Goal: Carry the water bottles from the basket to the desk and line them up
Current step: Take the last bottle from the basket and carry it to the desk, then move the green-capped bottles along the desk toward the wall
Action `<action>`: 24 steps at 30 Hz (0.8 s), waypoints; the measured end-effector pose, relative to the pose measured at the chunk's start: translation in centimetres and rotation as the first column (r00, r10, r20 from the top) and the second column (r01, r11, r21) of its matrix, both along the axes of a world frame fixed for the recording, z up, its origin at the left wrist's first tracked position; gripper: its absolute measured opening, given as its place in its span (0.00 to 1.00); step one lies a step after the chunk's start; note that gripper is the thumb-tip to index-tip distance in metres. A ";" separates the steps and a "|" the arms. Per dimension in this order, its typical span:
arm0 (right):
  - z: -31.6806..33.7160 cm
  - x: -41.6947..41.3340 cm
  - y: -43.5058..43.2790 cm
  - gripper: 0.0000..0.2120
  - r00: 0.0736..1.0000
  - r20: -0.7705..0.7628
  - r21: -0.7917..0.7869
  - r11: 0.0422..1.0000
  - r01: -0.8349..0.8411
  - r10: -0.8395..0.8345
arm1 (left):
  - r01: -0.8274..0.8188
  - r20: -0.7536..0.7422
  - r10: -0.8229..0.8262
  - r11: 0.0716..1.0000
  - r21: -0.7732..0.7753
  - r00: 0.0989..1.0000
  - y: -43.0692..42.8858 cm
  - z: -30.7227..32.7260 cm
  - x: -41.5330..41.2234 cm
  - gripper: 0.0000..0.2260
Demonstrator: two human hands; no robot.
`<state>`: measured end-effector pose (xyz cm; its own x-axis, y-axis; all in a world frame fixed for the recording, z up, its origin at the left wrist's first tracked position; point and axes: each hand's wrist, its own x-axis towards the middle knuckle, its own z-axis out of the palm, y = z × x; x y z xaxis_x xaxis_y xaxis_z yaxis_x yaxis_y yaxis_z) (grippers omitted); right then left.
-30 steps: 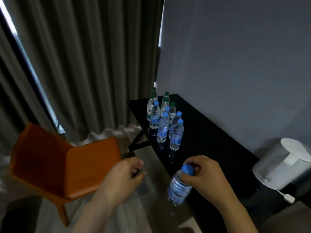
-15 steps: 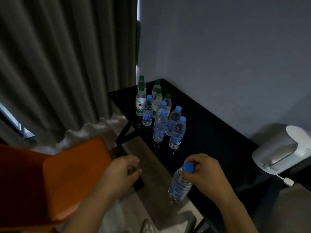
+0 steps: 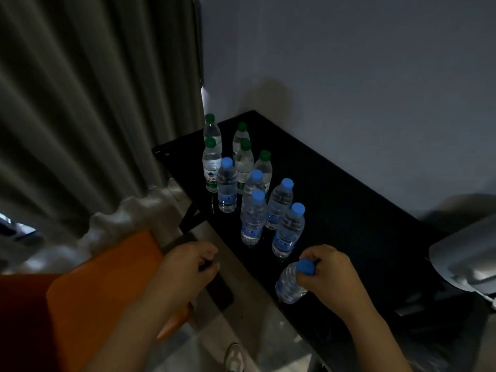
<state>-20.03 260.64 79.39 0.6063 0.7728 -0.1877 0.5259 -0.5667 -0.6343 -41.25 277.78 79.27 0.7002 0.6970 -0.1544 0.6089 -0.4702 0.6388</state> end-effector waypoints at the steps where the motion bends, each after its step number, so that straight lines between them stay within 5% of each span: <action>1: -0.4 0.6 0.4 0.13 1.000 -0.004 -0.015 1.000 0.003 -0.003 | 0.011 -0.007 -0.011 1.000 -0.006 1.000 0.7 -0.2 0.8 0.12; 24: -4.7 3.5 4.1 0.10 0.979 0.076 -0.223 0.954 0.200 -0.187 | 0.230 -0.099 -0.252 0.953 -0.196 0.963 9.2 -3.7 8.4 0.15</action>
